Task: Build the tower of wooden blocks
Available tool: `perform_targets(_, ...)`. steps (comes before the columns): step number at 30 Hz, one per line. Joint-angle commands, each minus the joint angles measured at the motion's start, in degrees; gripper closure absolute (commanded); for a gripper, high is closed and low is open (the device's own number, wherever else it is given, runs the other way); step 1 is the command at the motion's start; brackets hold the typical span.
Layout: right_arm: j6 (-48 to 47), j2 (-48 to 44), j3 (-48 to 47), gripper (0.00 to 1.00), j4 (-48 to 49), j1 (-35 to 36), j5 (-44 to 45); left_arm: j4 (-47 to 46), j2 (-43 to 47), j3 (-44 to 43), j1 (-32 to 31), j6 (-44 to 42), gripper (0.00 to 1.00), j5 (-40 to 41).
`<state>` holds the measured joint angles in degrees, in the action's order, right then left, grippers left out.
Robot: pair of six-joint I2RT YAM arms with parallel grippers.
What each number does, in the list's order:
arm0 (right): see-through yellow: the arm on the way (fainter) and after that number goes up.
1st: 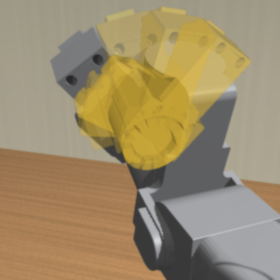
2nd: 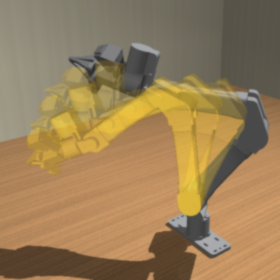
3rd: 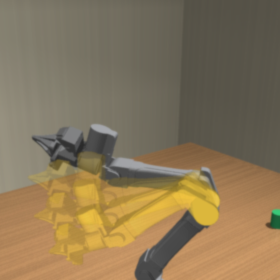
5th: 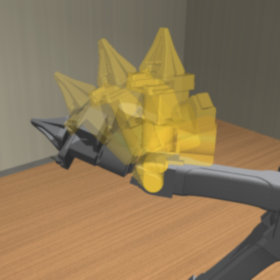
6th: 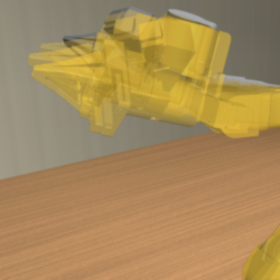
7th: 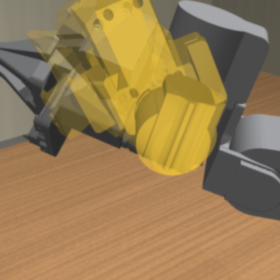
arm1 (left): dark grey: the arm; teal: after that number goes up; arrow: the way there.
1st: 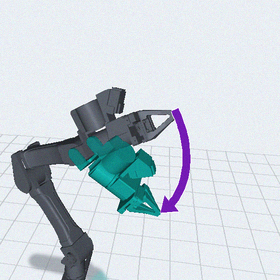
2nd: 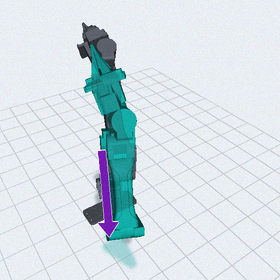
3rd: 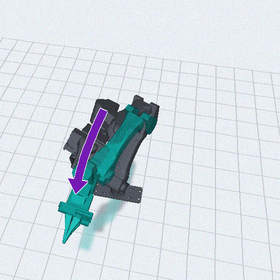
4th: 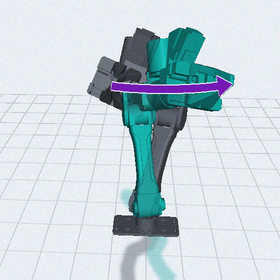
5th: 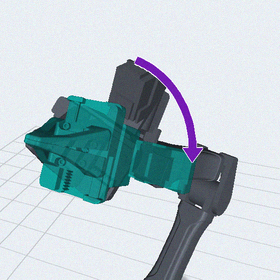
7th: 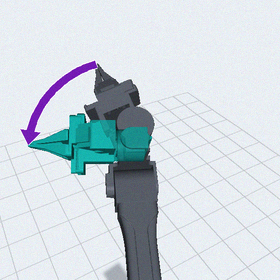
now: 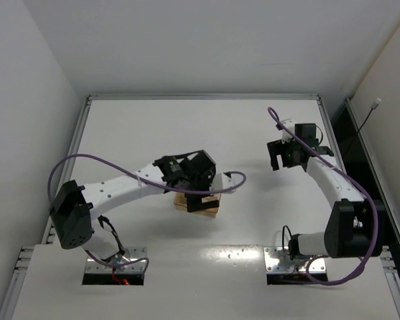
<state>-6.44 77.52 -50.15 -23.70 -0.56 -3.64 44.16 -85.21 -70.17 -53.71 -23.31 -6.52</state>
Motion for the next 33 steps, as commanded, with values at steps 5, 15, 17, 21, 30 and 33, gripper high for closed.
perform_targets(5,-0.59,0.97,-2.58,0.18,0.32,0.29,-1.55,-3.63,-0.22,7.15,-5.52,-1.04,0.16,8.70)
perform_targets(15,-0.59,1.50,-2.58,0.18,-0.20,0.29,-1.55,-10.49,1.36,15.59,-5.52,-2.08,0.18,14.35)
perform_targets(17,-0.59,2.03,-3.19,0.18,-0.20,0.29,-1.55,-11.03,1.36,16.37,-5.52,-2.09,0.21,13.74)
perform_targets(21,-0.59,2.64,-3.20,0.19,-0.73,0.29,-1.55,-12.08,0.83,18.22,-5.52,-2.62,0.35,11.80)
perform_targets(30,-0.59,4.31,-3.20,0.19,-0.73,-0.23,-1.02,-14.02,-1.19,19.37,-5.52,-1.39,0.81,9.95)
perform_targets(33,-1.12,4.84,-3.20,0.20,-0.73,-0.23,-1.02,-15.33,-1.71,19.37,-5.00,0.63,0.98,9.26)
